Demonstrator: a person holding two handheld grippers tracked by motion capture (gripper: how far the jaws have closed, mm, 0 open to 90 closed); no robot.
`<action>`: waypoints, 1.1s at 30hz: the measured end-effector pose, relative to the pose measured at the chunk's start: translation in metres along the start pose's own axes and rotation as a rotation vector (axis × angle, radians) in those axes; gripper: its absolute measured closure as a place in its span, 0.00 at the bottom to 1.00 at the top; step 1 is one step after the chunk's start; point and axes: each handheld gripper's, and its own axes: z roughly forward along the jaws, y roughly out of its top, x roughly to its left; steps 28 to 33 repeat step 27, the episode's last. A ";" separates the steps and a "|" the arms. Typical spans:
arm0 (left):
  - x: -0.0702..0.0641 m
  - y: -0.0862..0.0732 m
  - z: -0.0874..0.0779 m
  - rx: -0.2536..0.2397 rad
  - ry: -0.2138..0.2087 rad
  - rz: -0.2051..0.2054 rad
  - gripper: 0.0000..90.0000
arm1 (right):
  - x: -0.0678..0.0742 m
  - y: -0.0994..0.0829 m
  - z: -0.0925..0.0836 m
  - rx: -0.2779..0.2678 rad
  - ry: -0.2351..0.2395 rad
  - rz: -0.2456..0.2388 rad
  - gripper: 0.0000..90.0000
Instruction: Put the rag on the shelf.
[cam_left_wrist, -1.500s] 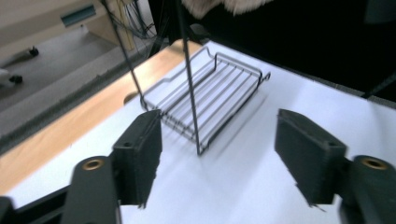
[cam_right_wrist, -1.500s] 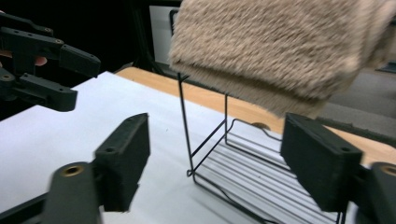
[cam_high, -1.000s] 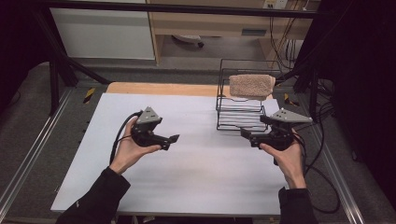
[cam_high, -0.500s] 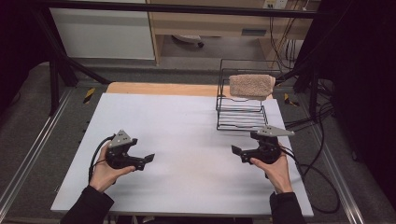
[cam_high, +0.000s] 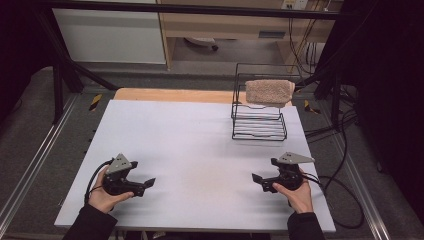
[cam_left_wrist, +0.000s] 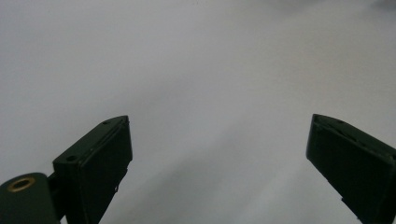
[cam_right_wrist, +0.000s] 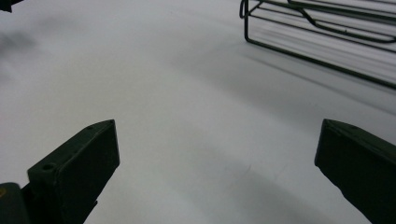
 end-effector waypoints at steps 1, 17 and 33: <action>0.001 -0.002 -0.001 -0.004 0.002 -0.002 0.08 | -0.002 -0.003 0.000 0.003 0.001 -0.005 0.01; 0.011 -0.019 -0.007 0.008 0.009 -0.004 0.08 | -0.006 -0.030 -0.006 0.064 0.022 -0.034 0.01; 0.012 -0.021 -0.006 0.016 0.011 -0.002 0.08 | -0.007 -0.030 -0.008 0.052 0.031 0.001 0.01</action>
